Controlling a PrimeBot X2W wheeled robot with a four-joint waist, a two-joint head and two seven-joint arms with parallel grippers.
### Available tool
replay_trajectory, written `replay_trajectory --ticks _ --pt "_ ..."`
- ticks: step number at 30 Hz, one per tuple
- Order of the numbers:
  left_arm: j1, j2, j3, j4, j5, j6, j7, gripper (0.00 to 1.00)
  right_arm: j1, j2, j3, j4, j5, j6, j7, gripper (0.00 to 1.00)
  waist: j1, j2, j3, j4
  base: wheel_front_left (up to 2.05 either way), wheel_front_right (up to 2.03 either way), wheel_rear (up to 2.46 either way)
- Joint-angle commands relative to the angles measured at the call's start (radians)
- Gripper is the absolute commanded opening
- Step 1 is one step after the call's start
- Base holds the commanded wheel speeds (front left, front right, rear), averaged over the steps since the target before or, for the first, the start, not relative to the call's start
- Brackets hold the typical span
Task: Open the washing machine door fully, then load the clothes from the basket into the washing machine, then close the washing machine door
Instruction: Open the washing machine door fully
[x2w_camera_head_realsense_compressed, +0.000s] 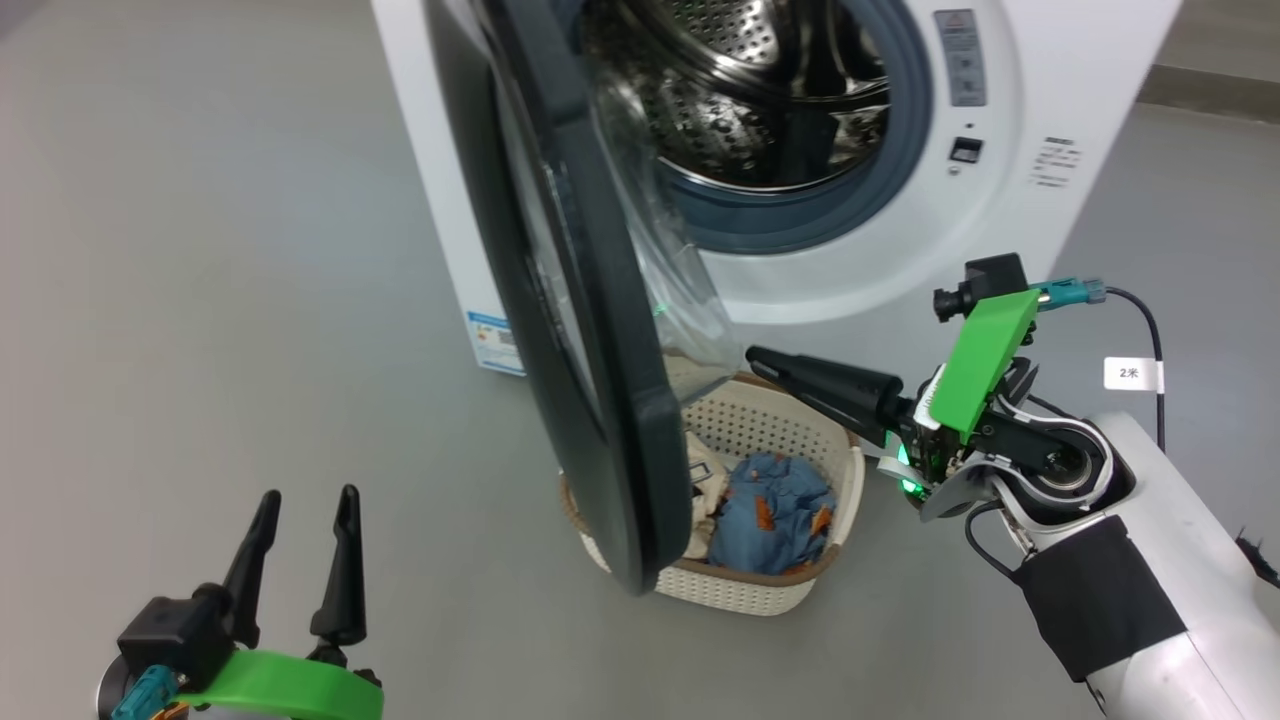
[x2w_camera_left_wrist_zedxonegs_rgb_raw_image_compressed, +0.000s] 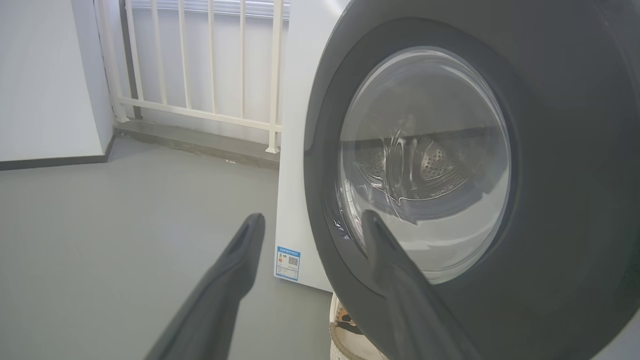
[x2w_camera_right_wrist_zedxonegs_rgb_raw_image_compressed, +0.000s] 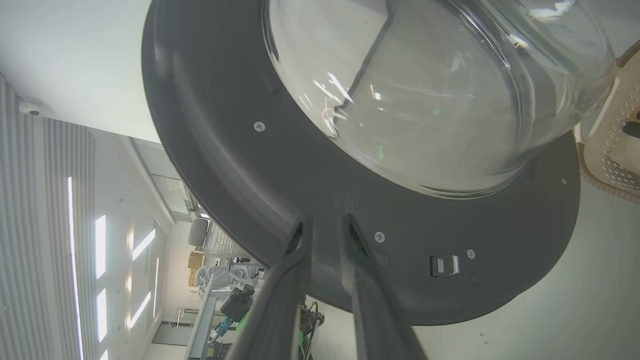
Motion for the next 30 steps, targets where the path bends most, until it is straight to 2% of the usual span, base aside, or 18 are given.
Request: replay_trajectory --ticks 1,8,16,21,30 --pt "-0.013 0.020 0.029 -0.024 0.002 0.000 -0.006 1.00 0.012 -0.003 -0.005 -0.044 -0.014 0.006 -0.014 1.00 0.0000 0.0000 -0.014 -0.034 0.00 0.00 0.00" --pt "-0.001 0.023 0.029 -0.029 -0.005 0.001 -0.006 1.00 0.058 -0.024 -0.016 -0.138 -0.063 0.006 -0.085 1.00 0.0000 0.0000 -0.034 -0.102 0.00 0.00 0.00" --pt "0.008 0.028 0.041 -0.045 -0.015 0.006 -0.006 1.00 0.119 -0.058 -0.007 -0.293 -0.189 0.006 -0.252 1.00 0.0000 0.0000 -0.034 -0.193 0.00 0.00 0.00" --pt "0.014 0.032 0.044 -0.064 -0.022 0.005 -0.006 1.00 0.152 -0.067 -0.002 -0.328 -0.247 0.006 -0.341 1.00 0.0000 0.0000 -0.027 -0.237 0.00 0.00 0.00" --pt "0.021 0.038 0.044 -0.080 -0.029 0.008 -0.006 1.00 0.211 -0.099 0.006 -0.359 -0.397 0.006 -0.576 1.00 0.0000 0.0000 -0.017 -0.292 0.00 0.00 0.00"
